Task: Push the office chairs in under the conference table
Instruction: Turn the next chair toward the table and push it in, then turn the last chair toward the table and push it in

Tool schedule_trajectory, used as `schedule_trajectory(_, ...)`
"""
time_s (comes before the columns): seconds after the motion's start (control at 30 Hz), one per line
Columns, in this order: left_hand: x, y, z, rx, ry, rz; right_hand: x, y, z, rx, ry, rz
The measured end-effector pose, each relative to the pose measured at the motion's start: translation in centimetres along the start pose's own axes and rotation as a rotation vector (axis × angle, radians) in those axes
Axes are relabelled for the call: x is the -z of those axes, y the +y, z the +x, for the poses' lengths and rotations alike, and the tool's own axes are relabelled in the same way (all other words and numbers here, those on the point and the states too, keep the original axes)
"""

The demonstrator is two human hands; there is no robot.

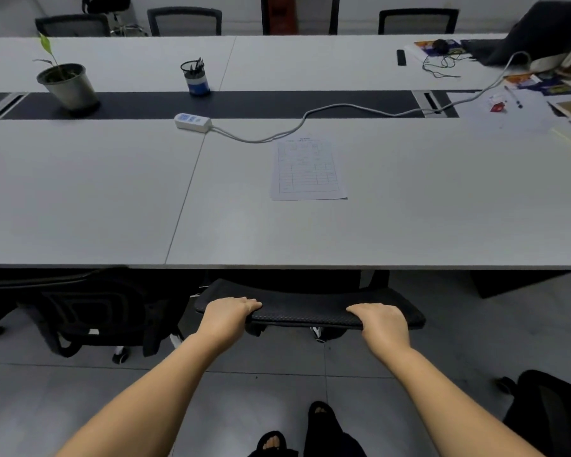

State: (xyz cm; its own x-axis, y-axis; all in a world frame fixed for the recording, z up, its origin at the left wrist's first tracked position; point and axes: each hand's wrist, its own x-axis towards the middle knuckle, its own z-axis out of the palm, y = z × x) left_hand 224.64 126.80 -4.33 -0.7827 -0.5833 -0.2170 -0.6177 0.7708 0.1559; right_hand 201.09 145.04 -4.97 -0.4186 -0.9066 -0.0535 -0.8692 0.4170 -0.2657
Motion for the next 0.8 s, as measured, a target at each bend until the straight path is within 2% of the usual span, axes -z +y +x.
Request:
schedule_trajectory(0.2, 1.2, -0.1, 0.1, -0.093, -0.115, 0.04, 1.4, -0.4, 0.1, -0.06, -0.301, -0.073)
schedule_trajectory(0.27, 1.8, 0.0, -0.2, -0.128, -0.124, 0.045, 1.7, -0.8, -0.5, -0.066, -0.336, -0.038)
schedule_trajectory(0.37, 2.6, 0.1, -1.2, -0.174, -0.071, -0.053, 3.3, -2.5, -2.4, -0.045, -0.232, 0.115)
schedule_trajectory(0.53, 5.3, 1.3, -5.4, -0.148, 0.204, -0.396, 7.3, -6.2, -7.7, -0.164, 0.012, 0.71)
schedule_trajectory(0.6, 6.5, 2.1, -8.1, -0.151, 0.264, -0.636, 8.1, -7.4, -10.4, -0.212, 0.114, 0.897)
schedule_trajectory(0.67, 7.0, 3.0, -11.1, -0.142, 0.313, -0.846, 8.6, -8.7, -13.2, -0.249, 0.191, 1.02)
schedule_trajectory(0.8, 6.0, 4.6, -16.2, -0.089, 0.334, -1.062, 8.1, -10.6, -18.3, -0.338, 0.321, 1.177)
